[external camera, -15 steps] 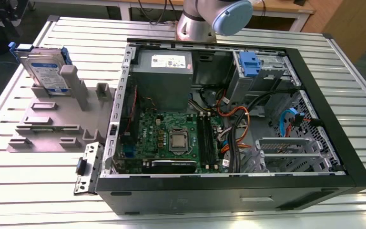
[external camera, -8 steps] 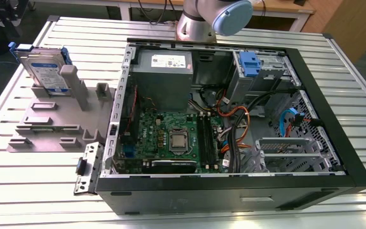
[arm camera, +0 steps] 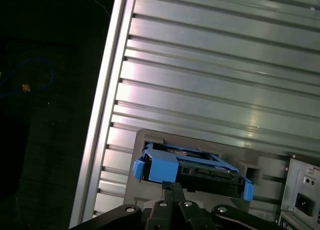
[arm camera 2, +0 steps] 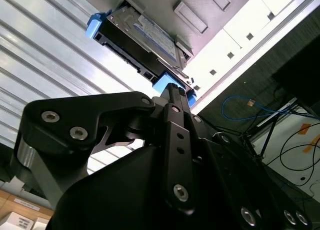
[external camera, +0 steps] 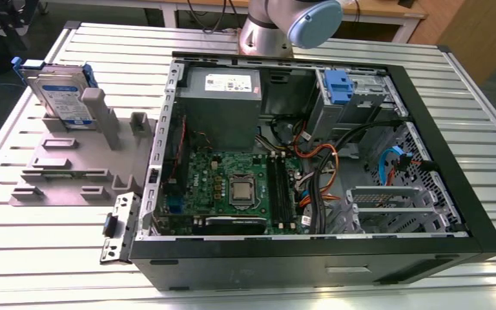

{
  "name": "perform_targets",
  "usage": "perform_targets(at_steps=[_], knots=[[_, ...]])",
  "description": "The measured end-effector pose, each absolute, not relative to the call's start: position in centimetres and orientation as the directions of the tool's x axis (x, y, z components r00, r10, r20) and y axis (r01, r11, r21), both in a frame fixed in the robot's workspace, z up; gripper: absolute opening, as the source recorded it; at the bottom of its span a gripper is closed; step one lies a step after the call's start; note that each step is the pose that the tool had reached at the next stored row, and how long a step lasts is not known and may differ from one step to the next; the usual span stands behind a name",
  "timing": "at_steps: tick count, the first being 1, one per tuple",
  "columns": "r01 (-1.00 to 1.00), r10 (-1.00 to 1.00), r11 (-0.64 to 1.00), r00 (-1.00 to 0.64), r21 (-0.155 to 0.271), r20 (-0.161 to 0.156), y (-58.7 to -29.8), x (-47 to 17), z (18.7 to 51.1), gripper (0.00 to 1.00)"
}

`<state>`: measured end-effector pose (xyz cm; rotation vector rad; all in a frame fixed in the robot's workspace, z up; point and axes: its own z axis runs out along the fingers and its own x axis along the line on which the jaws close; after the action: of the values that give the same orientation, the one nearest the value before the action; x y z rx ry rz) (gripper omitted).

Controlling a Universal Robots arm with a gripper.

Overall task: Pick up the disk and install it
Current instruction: 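Pick up the disk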

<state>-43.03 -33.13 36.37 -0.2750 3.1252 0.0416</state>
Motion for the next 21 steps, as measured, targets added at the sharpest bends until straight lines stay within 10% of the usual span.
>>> perform_targets(at_steps=[21], knots=[[-0.199, -0.199, 0.98, -0.98, 0.026, -0.006, -33.13, -43.03, 36.37, 0.11]])
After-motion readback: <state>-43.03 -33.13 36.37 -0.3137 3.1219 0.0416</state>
